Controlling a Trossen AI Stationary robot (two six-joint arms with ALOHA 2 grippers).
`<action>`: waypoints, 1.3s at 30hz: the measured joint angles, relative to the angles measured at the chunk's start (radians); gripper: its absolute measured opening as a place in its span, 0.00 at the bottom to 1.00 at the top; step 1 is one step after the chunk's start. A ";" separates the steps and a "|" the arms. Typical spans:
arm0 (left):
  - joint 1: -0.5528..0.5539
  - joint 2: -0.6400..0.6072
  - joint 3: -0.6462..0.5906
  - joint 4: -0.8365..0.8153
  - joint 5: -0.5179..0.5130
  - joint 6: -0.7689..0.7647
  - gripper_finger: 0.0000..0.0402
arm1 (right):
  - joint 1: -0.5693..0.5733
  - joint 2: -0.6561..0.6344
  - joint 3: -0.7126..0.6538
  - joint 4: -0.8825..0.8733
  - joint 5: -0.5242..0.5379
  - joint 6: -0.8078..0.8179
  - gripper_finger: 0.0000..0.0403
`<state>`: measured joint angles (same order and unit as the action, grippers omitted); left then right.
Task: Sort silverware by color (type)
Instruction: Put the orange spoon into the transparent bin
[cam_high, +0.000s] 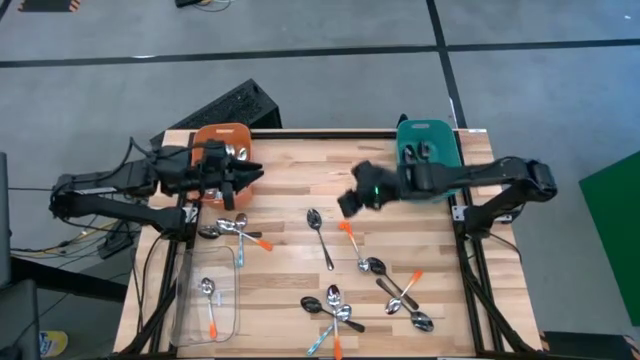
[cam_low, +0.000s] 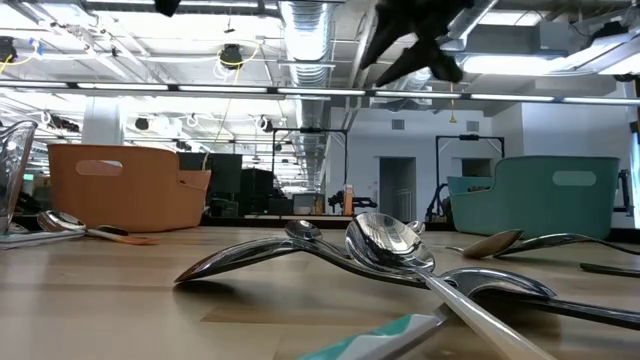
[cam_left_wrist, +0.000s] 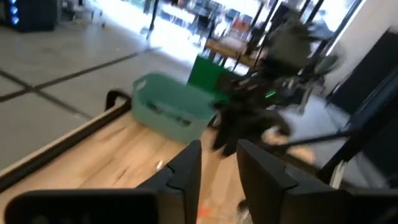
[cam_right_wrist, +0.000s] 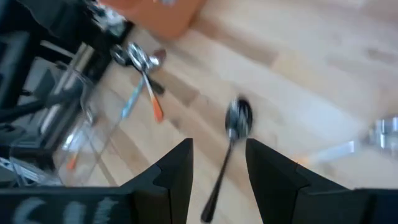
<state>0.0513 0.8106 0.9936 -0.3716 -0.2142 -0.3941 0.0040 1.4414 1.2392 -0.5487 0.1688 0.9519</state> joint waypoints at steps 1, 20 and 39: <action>0.000 -0.006 -0.002 -0.029 -0.001 0.001 0.21 | 0.035 0.000 0.000 -0.024 0.037 0.044 0.42; -0.009 -0.020 -0.187 -0.070 0.072 -0.179 0.18 | 0.172 0.235 0.001 -0.211 0.016 0.351 0.42; -0.095 -0.063 -0.187 -0.215 -0.079 -0.340 0.18 | -0.199 0.427 0.002 -0.174 -0.121 0.254 0.37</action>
<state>-0.0441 0.7475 0.8066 -0.5865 -0.2931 -0.7338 -0.1949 1.8684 1.2407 -0.7224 0.0482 1.2063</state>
